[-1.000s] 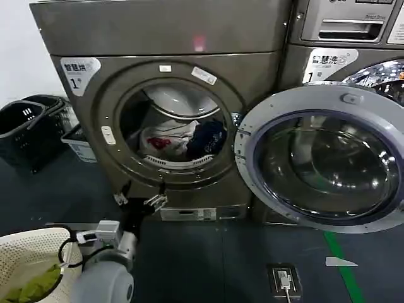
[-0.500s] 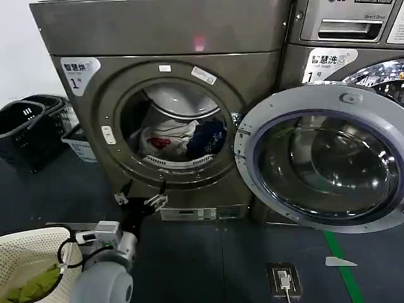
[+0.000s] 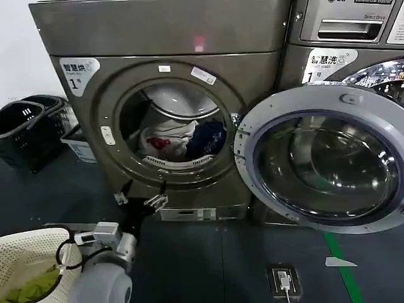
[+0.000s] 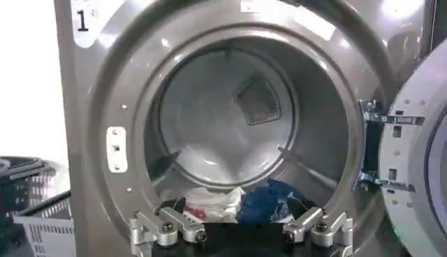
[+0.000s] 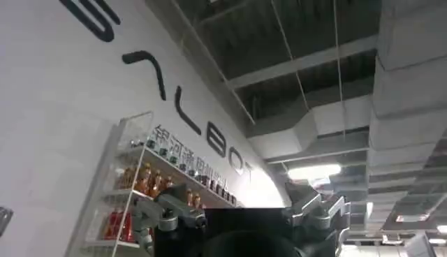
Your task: Grasp the clothes from the dryer.
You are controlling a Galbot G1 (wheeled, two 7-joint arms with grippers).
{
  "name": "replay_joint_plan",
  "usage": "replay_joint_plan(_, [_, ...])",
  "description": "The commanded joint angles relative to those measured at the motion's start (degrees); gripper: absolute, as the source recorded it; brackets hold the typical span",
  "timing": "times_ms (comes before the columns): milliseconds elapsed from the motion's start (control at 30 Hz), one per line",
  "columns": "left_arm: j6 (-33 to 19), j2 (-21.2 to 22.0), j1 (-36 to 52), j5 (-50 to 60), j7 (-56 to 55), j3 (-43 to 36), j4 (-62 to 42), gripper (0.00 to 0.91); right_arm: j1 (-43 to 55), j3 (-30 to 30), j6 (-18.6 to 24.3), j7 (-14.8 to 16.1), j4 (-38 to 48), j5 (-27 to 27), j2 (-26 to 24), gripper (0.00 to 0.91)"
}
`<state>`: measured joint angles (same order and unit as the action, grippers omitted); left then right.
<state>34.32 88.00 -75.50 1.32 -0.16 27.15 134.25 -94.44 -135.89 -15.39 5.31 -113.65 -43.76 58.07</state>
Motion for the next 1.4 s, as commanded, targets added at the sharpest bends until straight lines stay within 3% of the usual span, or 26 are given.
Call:
replay_joint_plan(33, [0.04,0.11,-0.04,0.04,0.04,-0.03,-0.04,0.907,0.02,-0.05,0.20,0.11,0.04,-0.05,-0.13,0.907])
replay_joint_plan(1400, [-0.97,-0.03,-0.27,0.13,1.79,0.10,0.21,0.907,0.38,-0.34,0.57,0.31,0.77,0.14,-0.09,0.907])
